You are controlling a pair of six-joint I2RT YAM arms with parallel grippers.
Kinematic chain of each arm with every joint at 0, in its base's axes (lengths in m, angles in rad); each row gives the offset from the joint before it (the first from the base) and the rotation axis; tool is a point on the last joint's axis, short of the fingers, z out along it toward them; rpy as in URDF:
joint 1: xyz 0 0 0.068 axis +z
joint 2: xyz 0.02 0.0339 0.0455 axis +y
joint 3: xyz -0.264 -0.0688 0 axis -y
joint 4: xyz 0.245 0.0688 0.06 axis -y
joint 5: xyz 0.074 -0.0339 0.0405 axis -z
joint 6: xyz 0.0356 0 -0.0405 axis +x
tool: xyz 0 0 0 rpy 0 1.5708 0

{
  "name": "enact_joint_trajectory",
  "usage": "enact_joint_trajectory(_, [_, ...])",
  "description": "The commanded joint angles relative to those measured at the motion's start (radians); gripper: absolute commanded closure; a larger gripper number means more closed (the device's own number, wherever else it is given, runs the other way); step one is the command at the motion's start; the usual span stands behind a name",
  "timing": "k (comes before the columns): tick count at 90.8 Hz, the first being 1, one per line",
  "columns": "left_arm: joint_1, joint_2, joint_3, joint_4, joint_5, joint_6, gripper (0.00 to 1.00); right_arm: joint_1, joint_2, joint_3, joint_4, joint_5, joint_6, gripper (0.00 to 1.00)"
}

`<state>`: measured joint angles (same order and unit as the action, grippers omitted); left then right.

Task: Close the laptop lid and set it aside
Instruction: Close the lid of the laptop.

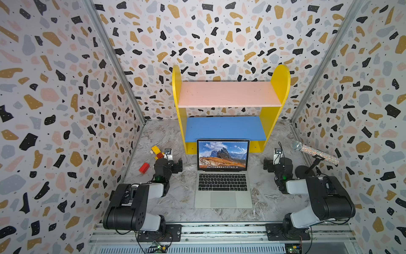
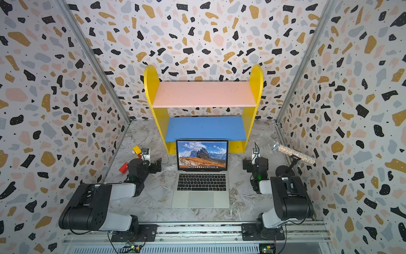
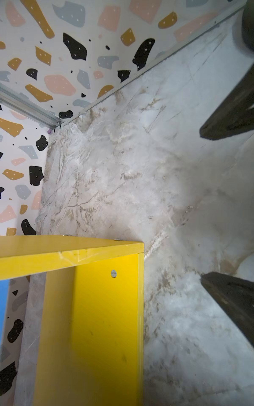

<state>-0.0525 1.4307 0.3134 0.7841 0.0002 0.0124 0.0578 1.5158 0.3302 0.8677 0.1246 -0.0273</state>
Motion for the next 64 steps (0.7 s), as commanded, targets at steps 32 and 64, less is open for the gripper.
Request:
enact_joint_trajectory(32, [0.005,-0.013,0.023,0.023,0.016,0.008,0.0,-0.004,-0.002,0.021,0.016,0.01,-0.003,0.0])
enact_joint_trajectory(64, [0.011,-0.018,0.021,0.023,0.02,0.002,0.0,-0.044,-0.006,0.024,0.005,-0.062,0.019,0.0])
